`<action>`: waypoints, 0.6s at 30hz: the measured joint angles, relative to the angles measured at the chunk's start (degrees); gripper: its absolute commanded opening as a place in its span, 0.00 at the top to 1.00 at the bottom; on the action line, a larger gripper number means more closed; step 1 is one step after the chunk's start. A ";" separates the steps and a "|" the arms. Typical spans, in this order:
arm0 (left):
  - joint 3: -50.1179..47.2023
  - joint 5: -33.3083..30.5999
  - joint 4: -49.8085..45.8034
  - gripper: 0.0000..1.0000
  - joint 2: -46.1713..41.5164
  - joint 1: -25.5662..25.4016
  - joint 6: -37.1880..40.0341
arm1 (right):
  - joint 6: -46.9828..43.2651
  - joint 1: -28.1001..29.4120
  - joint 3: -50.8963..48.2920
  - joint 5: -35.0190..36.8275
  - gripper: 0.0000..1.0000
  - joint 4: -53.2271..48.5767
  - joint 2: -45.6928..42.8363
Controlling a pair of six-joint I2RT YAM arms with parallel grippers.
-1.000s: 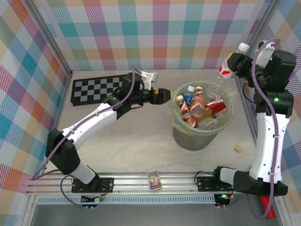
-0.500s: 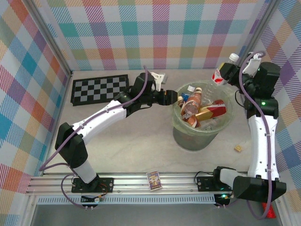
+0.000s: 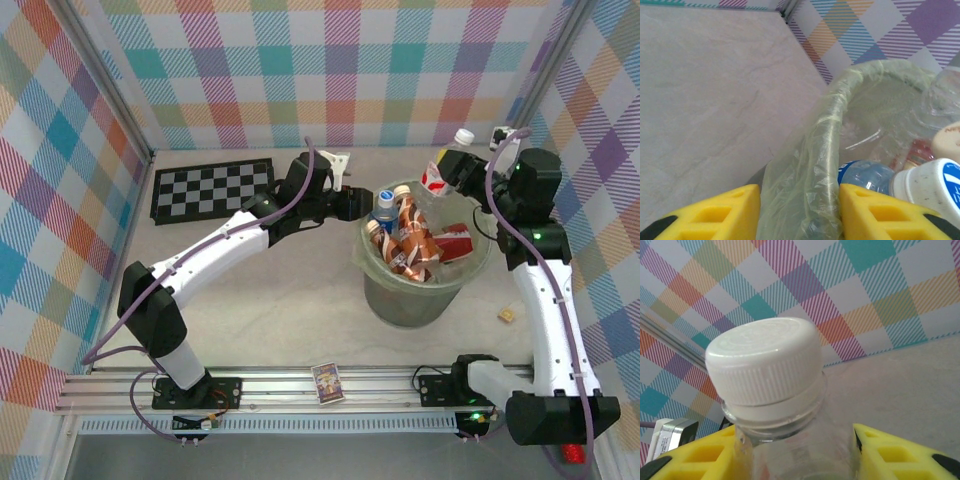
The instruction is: Put the plastic bottles in the bin
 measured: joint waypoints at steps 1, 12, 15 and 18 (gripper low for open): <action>0.04 -0.26 -0.24 0.59 -0.13 0.00 0.00 | -0.11 0.24 0.48 0.57 0.67 -1.09 -0.02; 0.04 -0.72 -1.97 0.62 -0.85 0.00 -0.02 | -11.76 0.87 12.00 9.44 0.69 -12.46 0.94; 0.04 -0.74 -2.01 0.63 -0.85 0.00 -0.02 | -14.69 0.87 12.15 11.21 0.69 -13.22 1.51; 0.07 -0.72 -1.99 0.64 -0.85 0.00 -0.02 | -17.18 0.87 10.82 12.41 0.69 -13.25 1.81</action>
